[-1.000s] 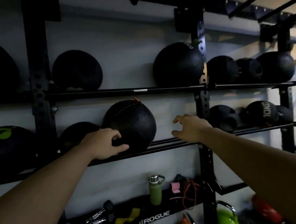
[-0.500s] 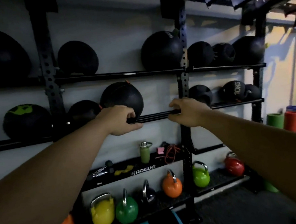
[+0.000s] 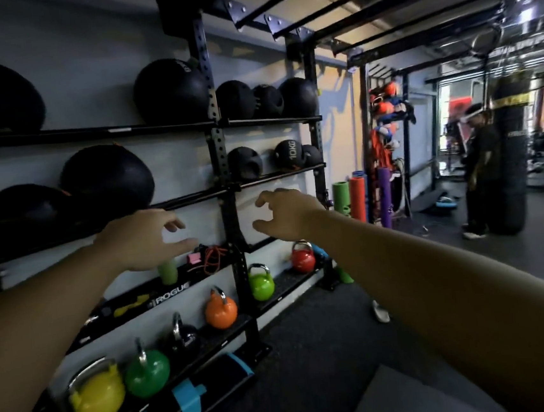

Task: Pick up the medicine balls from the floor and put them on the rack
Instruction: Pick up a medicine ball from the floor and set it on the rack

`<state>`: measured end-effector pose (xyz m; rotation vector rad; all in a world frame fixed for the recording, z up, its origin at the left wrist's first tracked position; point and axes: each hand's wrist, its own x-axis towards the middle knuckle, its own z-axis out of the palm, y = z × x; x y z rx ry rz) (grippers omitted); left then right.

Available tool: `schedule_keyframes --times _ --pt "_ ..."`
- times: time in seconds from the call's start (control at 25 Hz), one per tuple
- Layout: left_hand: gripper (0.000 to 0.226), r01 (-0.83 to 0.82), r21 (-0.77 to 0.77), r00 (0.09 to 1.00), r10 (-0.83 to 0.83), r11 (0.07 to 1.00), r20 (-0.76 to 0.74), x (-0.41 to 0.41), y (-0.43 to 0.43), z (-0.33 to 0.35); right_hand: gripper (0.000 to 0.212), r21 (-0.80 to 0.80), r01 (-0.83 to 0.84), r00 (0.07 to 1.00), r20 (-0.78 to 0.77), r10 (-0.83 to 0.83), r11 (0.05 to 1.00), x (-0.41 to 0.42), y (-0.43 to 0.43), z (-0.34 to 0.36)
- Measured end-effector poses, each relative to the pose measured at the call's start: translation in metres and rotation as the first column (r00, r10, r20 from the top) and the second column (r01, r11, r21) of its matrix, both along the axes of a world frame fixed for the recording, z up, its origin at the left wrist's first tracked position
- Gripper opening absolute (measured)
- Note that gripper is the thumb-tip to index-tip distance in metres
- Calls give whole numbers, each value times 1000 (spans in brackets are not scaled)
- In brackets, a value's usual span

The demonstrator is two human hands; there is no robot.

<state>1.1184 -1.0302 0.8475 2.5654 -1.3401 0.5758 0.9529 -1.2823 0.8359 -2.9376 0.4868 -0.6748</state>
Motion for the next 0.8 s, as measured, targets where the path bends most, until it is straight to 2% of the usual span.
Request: schedule_keyframes --times 0.12,0.28,0.44,0.56,0.76,0.8 --pt "76 55 34 996 -52 998 -73 -36 13 -27 61 14 51 998 -35 -51 999 -47 36 -17" --pt "87 149 38 985 -145 988 -98 -101 -8 -26 61 -19 144 989 -25 -145 989 -133 43 -22" --pt "71 309 38 945 -302 950 -124 -192 -49 -27 58 -16 264 964 -15 -264 965 -238 26 -24" --pt "67 413 60 905 -402 909 -141 -260 -94 -40 56 2 361 932 4 -361 932 -317 9 -36" --pt "86 576 89 806 -547 812 -228 -417 -197 -80 58 38 545 838 -62 -543 837 -494 -39 -84" --pt "84 602 95 788 -570 793 -234 -451 -216 -88 60 48 578 816 -70 -574 815 -529 -49 -94"
